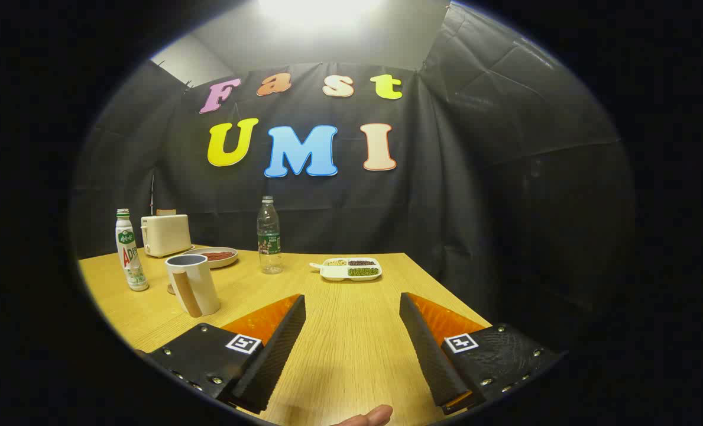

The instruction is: Take the bottle from table, then pour the juice into the cup, finally place the bottle on the coaster

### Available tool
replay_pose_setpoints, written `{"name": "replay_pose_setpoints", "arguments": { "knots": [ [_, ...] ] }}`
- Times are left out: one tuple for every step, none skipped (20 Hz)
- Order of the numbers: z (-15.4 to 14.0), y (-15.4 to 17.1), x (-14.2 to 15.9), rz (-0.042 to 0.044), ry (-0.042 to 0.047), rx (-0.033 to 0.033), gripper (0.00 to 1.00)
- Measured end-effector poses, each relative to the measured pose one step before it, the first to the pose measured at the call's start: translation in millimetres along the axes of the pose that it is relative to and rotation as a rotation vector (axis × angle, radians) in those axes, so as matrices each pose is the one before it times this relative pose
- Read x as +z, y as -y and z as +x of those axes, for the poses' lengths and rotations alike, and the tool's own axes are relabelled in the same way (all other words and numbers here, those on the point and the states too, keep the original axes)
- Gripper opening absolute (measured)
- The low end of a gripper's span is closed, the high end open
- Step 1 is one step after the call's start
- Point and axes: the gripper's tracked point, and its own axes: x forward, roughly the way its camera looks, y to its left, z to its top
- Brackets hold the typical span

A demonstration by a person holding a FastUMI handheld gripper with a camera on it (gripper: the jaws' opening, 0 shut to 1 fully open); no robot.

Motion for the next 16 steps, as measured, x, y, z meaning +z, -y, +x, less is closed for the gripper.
{"name": "replay_pose_setpoints", "arguments": {
  "knots": [
    [3.28,-0.06,-3.21,0.00070,-0.01325,-0.00220,0.97],
    [5.32,-0.17,0.58,0.00011,-0.00477,-0.00091,0.97],
    [14.56,0.33,0.14,-0.00295,-0.01006,-0.00099,0.97],
    [12.04,-1.76,2.14,-0.00619,-0.00701,-0.00132,0.97],
    [6.51,-1.87,1.28,-0.00900,-0.00002,-0.00054,0.97],
    [4.80,-0.65,5.29,-0.01011,0.01303,-0.00221,0.97],
    [4.13,0.47,5.12,-0.00971,0.01795,-0.00236,0.97],
    [5.47,-2.24,6.62,-0.00649,0.01733,0.00714,0.97],
    [6.23,-2.60,0.48,-0.00562,-0.00150,0.00322,0.97],
    [6.08,-1.98,1.68,0.00429,-0.00747,-0.00226,0.97],
    [1.24,-4.69,1.18,0.00536,-0.00911,0.00316,0.97],
    [-0.07,-4.54,3.53,0.00439,-0.00582,-0.00380,0.97],
    [-2.06,-0.87,4.08,0.01361,-0.00212,-0.01733,0.97],
    [-4.47,-0.37,6.45,0.02147,0.00185,-0.03114,0.97],
    [-5.07,-1.55,6.18,0.02208,0.00880,-0.03198,0.97],
    [-7.52,-5.10,6.64,0.00462,0.01256,-0.01977,0.97]
  ]
}}
